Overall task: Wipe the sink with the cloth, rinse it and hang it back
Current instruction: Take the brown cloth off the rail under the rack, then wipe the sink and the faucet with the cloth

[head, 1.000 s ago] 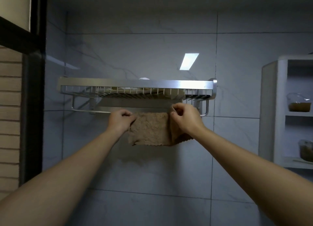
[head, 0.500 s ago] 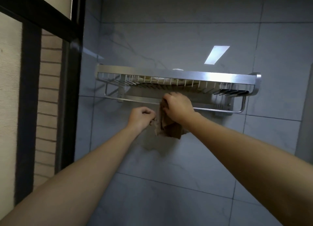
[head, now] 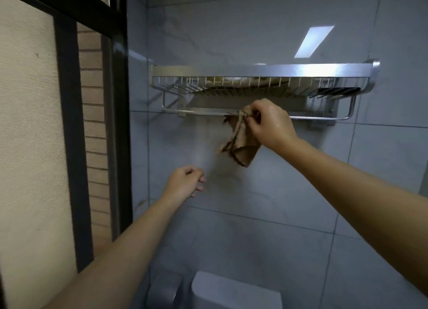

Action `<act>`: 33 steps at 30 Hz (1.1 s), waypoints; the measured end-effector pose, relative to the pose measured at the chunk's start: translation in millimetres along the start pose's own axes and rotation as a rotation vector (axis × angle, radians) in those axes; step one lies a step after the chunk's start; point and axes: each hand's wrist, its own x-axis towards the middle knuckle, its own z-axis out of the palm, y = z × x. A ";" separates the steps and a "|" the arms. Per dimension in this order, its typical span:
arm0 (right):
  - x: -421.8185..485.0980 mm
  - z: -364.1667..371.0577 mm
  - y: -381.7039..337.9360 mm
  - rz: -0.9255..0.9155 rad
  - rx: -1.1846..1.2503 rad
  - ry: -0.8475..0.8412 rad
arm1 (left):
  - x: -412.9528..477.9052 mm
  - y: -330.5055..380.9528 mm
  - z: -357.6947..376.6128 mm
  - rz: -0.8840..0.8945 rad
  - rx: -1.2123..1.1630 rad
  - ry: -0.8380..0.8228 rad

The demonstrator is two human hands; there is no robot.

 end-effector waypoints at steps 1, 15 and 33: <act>-11.5 -3.8 -3.1 0.002 0.001 -0.012 | -11.1 -10.5 -2.3 -0.015 -0.002 0.015; -426.2 36.6 -94.1 0.669 0.558 -0.611 | -332.3 -294.7 -12.6 -0.701 -0.012 0.029; -750.1 -102.2 -161.6 1.429 0.505 -0.860 | -589.2 -403.6 -51.5 -1.078 0.400 -0.422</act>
